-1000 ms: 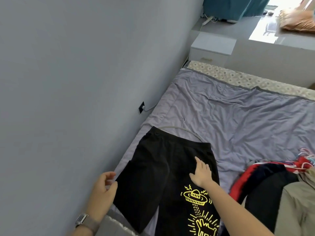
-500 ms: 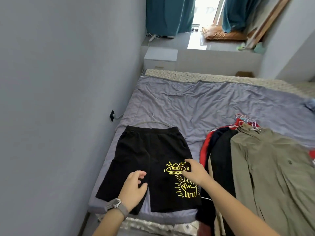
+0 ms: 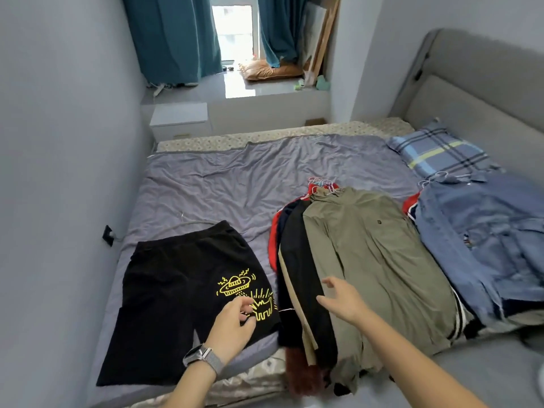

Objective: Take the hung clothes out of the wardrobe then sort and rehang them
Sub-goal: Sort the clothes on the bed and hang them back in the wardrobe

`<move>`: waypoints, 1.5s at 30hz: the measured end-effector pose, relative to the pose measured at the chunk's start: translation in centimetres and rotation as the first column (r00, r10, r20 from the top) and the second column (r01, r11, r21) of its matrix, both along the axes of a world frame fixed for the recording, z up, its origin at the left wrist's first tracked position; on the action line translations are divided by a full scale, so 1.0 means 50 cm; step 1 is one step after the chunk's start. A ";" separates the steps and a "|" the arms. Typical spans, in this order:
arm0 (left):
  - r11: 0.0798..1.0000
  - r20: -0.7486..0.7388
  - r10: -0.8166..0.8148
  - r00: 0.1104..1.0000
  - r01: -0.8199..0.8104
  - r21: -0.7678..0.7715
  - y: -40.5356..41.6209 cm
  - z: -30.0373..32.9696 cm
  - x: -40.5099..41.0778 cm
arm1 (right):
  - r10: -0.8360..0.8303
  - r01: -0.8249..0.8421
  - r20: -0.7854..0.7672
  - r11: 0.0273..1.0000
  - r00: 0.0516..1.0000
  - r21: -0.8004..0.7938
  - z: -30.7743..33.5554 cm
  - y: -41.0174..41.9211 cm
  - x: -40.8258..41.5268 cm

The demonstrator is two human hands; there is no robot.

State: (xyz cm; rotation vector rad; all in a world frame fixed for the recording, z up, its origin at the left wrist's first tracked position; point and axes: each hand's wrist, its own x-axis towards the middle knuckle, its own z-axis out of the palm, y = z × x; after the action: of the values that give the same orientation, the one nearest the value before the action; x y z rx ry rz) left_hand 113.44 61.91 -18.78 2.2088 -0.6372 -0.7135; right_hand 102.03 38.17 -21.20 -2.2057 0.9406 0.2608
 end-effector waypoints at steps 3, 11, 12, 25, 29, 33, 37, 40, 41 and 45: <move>1.000 -0.003 -0.020 1.000 0.020 0.005 -0.083 -0.005 -0.042 | -0.065 0.064 0.028 0.998 0.998 0.012 -0.002 -0.075 -0.084; 0.992 -0.026 -0.127 0.992 0.127 -0.009 -0.456 -0.046 -0.256 | -0.138 0.135 0.062 0.989 0.988 0.060 0.005 -0.327 -0.305; 0.990 -0.035 -0.137 0.990 0.137 -0.017 -0.497 -0.045 -0.279 | -0.155 0.152 0.068 0.987 0.986 0.056 0.008 -0.357 -0.324; 0.990 -0.045 -0.141 0.989 0.141 -0.018 -0.722 -0.054 -0.176 | -0.269 0.259 0.081 0.958 0.960 0.120 -0.036 -0.565 -0.287; 0.995 -0.043 -0.095 0.995 0.094 -0.019 -0.757 -0.052 -0.129 | -0.285 0.272 0.090 0.953 0.954 0.132 -0.029 -0.663 -0.239; 1.000 -0.043 0.018 0.999 -0.018 0.006 -0.788 -0.059 -0.086 | -0.253 0.239 0.079 0.959 0.964 0.153 -0.042 -0.768 -0.169; 0.992 -0.027 0.116 0.993 -0.114 0.055 -0.866 -0.070 -0.059 | -0.113 0.108 0.017 0.980 0.993 0.169 -0.093 -0.871 -0.092; 0.985 -0.023 0.148 0.989 -0.145 0.094 -0.951 -0.078 -0.062 | 0.048 -0.036 -0.059 0.981 0.997 0.188 -0.138 -0.959 -0.051; 0.983 -0.019 0.153 0.988 -0.150 0.110 -0.982 -0.083 -0.062 | 0.093 -0.075 -0.087 0.979 0.992 0.191 -0.150 -0.995 -0.039; 0.969 0.019 0.190 0.982 -0.191 0.159 -1.099 -0.107 -0.044 | 0.194 -0.166 -0.159 0.971 0.968 0.173 -0.196 -1.156 0.019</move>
State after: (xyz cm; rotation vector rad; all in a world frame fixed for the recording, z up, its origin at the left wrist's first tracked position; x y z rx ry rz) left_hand 111.23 6.95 -24.12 2.3805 -0.3728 -0.6811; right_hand 102.97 -19.64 -31.02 -2.1475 0.7811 0.6037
